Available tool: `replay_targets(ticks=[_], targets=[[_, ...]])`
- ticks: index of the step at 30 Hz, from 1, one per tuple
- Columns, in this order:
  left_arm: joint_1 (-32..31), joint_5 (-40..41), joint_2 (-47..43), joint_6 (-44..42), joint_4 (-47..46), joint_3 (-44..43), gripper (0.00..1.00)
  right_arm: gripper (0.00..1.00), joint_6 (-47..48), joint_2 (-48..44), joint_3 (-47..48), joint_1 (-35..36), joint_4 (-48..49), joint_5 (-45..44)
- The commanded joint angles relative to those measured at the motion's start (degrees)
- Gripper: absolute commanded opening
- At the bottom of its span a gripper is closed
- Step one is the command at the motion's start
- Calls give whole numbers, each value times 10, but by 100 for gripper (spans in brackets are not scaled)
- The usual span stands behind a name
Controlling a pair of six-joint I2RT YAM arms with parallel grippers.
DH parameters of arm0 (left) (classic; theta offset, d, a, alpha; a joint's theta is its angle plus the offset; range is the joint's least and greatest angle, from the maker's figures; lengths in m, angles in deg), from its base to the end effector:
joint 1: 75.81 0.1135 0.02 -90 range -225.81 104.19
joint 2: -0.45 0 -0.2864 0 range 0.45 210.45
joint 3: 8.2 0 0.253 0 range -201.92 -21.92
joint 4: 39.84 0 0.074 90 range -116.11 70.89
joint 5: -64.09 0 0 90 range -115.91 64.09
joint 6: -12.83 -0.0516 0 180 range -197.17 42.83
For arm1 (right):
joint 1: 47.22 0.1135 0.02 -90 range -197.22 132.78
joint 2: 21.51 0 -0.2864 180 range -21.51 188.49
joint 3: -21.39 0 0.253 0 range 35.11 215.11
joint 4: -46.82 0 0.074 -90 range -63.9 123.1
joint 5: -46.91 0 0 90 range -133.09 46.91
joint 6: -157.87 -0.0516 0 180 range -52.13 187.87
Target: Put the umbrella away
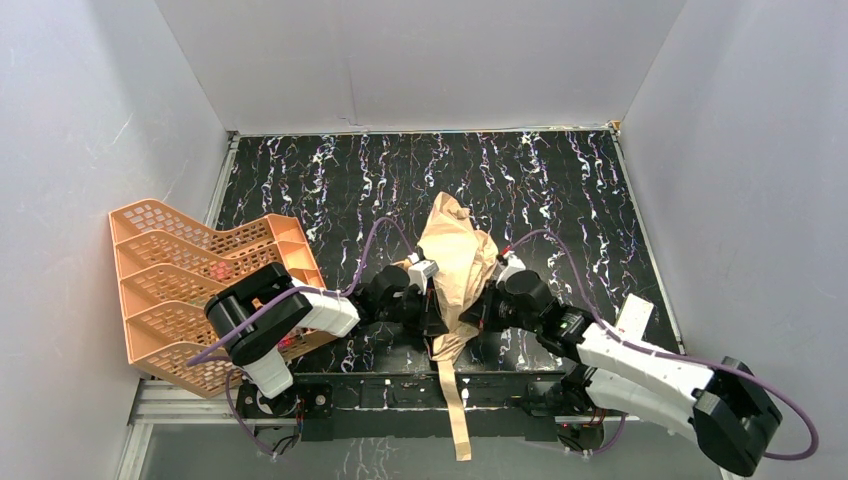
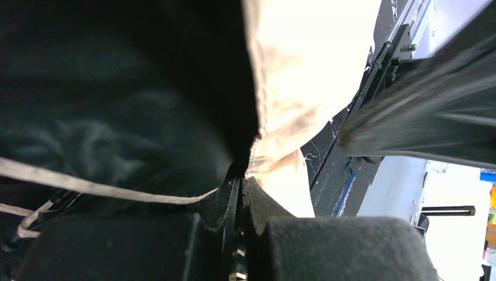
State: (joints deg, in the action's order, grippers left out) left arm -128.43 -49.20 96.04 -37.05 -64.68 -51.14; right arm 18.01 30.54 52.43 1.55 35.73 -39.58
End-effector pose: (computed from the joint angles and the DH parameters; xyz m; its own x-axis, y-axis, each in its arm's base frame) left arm 0.1712 -0.2577 0.1408 -0.8237 0.1032 -0.5575 0.5380 0.4528 -0.7110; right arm 0.1205 0.1422 0.1819 -0.8258 0.2155 -0.5212 -0.2382 0.7045 0.6686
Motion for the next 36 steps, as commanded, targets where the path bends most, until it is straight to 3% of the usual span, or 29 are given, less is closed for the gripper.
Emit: replay_targets(ticks=[1,4,14,27,33,36], targets=[[-6,23,17,-13,20,21,0,1,29,-53,62,1,-43,-40],[-6,28,17,-13,22,26,0,0,37,-51,94,0,-40,-61],[-10,37,17,-21,29,35,0,0,69,123,196,-31,31,-21],[-20,49,7,-25,35,42,0,0,68,221,88,-64,143,69],[-24,60,-31,-30,52,43,21,0,41,235,16,-59,200,90],[-26,69,-63,-34,75,38,39,0,42,244,-1,-59,207,86]])
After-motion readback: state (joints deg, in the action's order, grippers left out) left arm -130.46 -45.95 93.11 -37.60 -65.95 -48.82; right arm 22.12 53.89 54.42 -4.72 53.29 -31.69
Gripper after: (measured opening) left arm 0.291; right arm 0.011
